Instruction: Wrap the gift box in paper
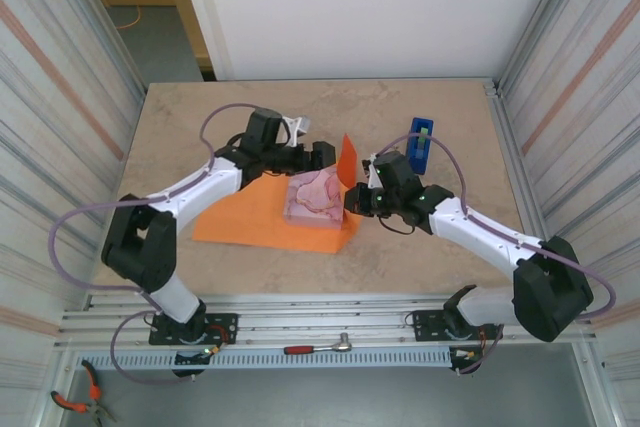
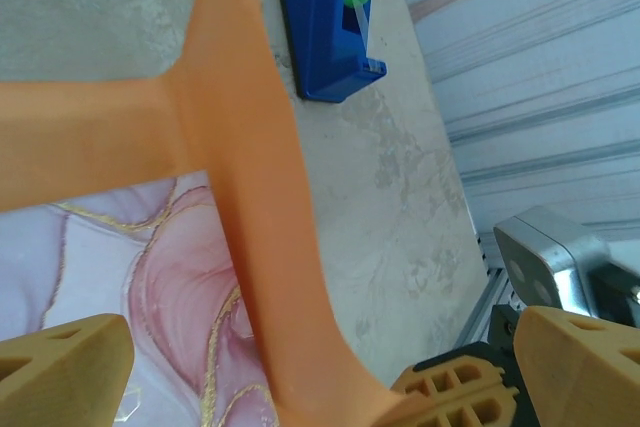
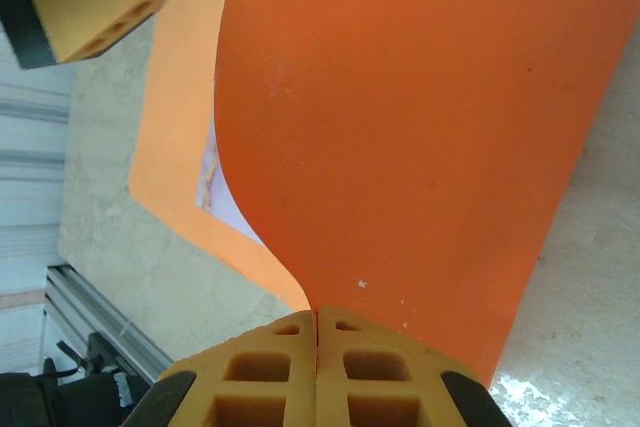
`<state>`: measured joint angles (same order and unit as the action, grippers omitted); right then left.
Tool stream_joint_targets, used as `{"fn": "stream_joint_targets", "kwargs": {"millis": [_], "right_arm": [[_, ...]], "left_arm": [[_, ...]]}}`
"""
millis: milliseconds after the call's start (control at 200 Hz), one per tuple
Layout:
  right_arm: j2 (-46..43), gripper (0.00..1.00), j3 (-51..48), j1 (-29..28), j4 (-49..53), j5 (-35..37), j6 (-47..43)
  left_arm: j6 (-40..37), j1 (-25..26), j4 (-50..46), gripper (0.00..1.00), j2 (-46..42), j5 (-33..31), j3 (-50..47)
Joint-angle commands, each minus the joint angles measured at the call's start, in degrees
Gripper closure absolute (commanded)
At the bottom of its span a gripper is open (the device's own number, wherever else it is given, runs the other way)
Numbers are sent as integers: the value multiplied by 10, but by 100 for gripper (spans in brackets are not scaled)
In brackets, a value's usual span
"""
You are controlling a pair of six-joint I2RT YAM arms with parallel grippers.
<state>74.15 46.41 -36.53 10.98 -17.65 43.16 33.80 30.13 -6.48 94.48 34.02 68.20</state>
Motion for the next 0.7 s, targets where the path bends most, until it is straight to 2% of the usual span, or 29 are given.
{"fn": "stream_joint_targets", "kwargs": {"millis": [0,190,266,436,466,516,546,631,696], "right_arm": [[8,100,18,-6,-8,-6,-13],[14,100,21,-10,-13,-7,-12],[17,100,23,-13,-12,-5,-12],[19,98,27,-18,-12,-3,-10],[19,92,28,-17,-12,-2,-10],[16,74,32,-17,-7,-1,-10],[14,66,34,-17,0,3,-12],[-3,50,38,-8,10,10,-11],[-19,45,34,3,10,13,-8]], "left_arm": [[-27,14,-42,5,26,-1,37],[-35,26,-46,19,63,7,56],[-36,28,-40,32,73,16,57],[-37,28,-30,69,85,34,56],[-38,28,-28,77,86,38,57],[-44,27,-32,91,87,42,60],[-48,26,-35,100,86,43,61],[-56,14,-43,100,76,45,55],[-57,0,-40,100,59,47,40]]}}
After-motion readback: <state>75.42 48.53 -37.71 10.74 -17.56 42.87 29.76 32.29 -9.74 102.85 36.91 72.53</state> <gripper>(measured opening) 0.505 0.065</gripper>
